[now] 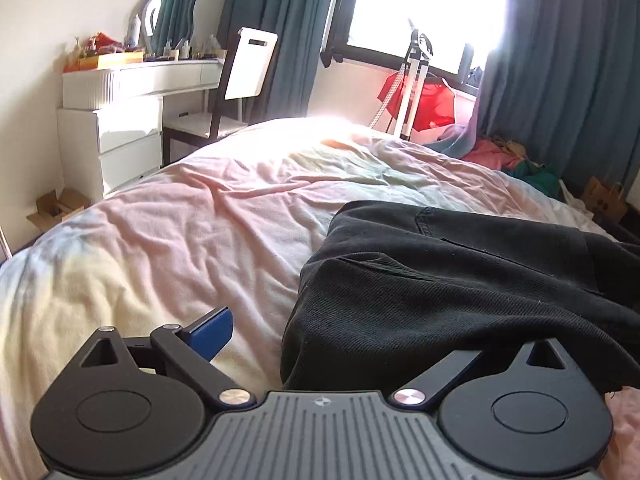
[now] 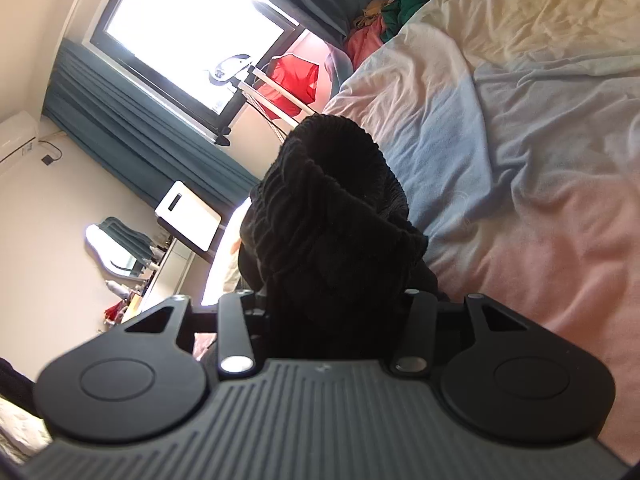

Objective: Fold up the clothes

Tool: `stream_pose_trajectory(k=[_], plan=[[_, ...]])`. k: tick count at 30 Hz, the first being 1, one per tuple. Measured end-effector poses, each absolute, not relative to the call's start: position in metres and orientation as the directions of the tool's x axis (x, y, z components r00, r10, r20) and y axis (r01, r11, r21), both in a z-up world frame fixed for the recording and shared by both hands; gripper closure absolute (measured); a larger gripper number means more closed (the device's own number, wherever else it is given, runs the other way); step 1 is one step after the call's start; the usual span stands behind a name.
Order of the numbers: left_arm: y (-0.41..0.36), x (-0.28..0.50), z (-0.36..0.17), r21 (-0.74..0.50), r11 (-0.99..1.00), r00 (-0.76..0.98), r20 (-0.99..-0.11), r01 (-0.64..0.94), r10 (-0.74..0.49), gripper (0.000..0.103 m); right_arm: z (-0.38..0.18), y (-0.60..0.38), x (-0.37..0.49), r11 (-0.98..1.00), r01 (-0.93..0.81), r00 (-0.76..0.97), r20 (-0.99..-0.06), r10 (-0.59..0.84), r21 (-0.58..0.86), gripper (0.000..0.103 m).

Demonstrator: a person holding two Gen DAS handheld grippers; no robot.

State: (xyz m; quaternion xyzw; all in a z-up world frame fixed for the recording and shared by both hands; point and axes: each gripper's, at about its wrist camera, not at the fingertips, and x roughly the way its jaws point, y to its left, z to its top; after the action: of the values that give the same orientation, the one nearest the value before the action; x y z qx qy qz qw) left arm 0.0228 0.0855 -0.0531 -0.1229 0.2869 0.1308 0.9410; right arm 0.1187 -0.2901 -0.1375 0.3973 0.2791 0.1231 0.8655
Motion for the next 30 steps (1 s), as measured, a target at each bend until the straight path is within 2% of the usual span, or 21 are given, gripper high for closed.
stream_pose_trajectory(k=[4, 7, 10, 13, 15, 16, 17, 20, 26, 30], plan=[[0.091, 0.035, -0.06, -0.162, 0.935, 0.787, -0.595, -0.316, 0.163, 0.004, -0.164, -0.3, 0.128, 0.611, 0.092, 0.786, -0.434, 0.441, 0.786, 0.053], [0.088, 0.04, -0.067, -0.156, 0.937, 0.78, -0.605, -0.312, 0.159, 0.004, -0.174, -0.305, 0.128, 0.548, 0.123, 0.785, -0.419, 0.456, 0.828, 0.05], [0.084, 0.045, -0.074, -0.15, 0.939, 0.773, -0.616, -0.309, 0.155, 0.004, -0.17, -0.302, 0.126, 0.572, 0.121, 0.774, -0.438, 0.457, 0.811, 0.046], [0.091, 0.051, -0.078, -0.169, 0.933, 0.76, -0.633, -0.318, 0.145, 0.004, -0.17, -0.303, 0.124, 0.613, 0.141, 0.763, -0.48, 0.433, 0.778, 0.034], [0.091, 0.052, -0.079, -0.173, 0.932, 0.757, -0.638, -0.319, 0.14, 0.004, -0.172, -0.306, 0.125, 0.635, 0.166, 0.747, -0.517, 0.418, 0.754, 0.017], [0.091, 0.052, -0.079, -0.172, 0.932, 0.754, -0.642, -0.318, 0.139, 0.004, -0.175, -0.308, 0.126, 0.631, 0.183, 0.73, -0.535, 0.426, 0.753, 0.013], [0.091, 0.052, -0.08, -0.171, 0.932, 0.751, -0.645, -0.319, 0.139, 0.004, -0.181, -0.311, 0.128, 0.601, 0.197, 0.713, -0.534, 0.455, 0.775, 0.013], [0.092, 0.05, -0.081, -0.186, 0.928, 0.747, -0.652, -0.322, 0.129, 0.004, -0.2, -0.32, 0.132, 0.482, 0.223, 0.699, -0.484, 0.527, 0.847, 0.013], [0.094, 0.045, -0.082, -0.218, 0.914, 0.743, -0.658, -0.343, 0.122, 0.004, -0.204, -0.32, 0.14, 0.437, 0.2, 0.667, -0.449, 0.595, 0.877, 0.013], [0.1, 0.043, -0.082, -0.252, 0.894, 0.738, -0.664, -0.371, 0.119, 0.004, -0.185, -0.325, 0.135, 0.331, 0.079, 0.693, -0.29, 0.66, 0.94, 0.013]])
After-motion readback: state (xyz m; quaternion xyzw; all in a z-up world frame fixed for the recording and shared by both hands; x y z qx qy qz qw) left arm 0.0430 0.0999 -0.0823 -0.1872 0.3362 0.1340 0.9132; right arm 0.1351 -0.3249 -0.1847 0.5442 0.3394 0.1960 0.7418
